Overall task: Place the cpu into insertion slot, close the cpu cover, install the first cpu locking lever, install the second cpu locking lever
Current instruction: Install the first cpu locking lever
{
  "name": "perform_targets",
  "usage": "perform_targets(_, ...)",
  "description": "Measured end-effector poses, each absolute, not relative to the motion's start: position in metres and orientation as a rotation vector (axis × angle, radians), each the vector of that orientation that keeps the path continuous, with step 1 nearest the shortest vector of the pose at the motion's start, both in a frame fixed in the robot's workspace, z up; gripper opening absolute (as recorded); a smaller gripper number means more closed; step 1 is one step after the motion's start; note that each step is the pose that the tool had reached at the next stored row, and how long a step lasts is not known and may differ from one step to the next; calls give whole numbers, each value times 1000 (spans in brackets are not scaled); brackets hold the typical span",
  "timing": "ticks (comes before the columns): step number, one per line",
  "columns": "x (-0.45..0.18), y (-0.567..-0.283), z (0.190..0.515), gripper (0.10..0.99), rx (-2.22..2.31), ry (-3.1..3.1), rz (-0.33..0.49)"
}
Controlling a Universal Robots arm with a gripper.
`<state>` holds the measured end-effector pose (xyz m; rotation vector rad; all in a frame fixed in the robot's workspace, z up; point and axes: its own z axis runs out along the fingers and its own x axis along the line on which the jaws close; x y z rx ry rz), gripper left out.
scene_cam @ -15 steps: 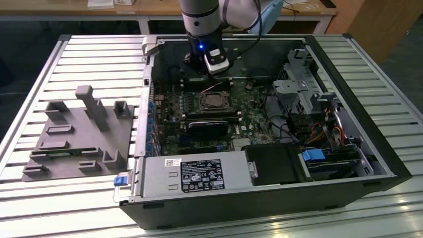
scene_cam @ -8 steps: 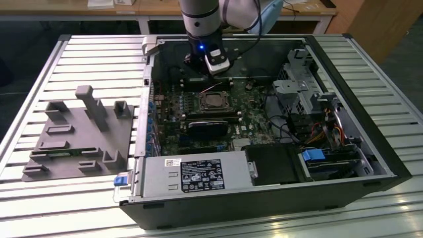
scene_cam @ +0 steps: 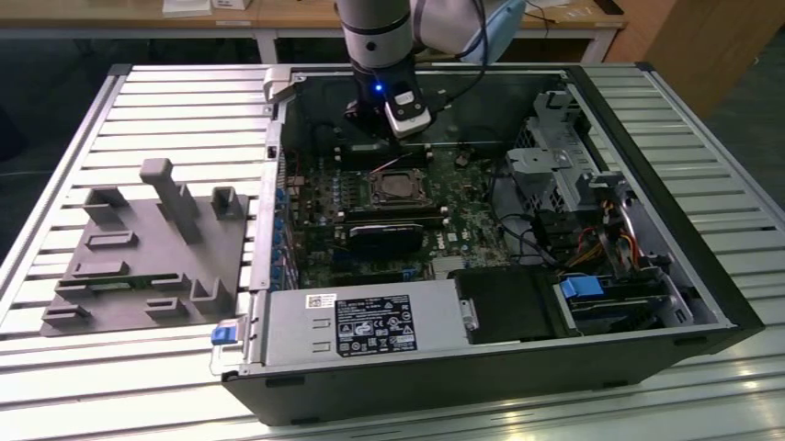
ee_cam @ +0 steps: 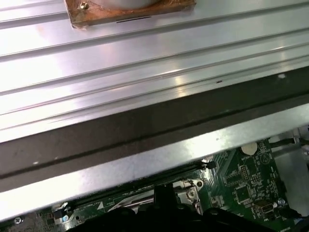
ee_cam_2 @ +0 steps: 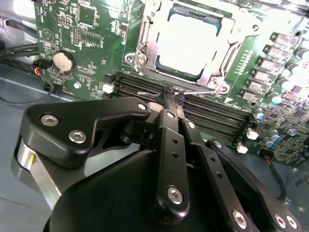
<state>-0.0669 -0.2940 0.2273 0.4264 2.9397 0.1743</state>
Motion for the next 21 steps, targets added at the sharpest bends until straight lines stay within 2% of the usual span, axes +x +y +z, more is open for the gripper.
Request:
perform_targets(10, -65, -292, 222, 102, 426, 2940, 174)
perform_targets(21, -65, -292, 219, 102, 421, 2907, 217)
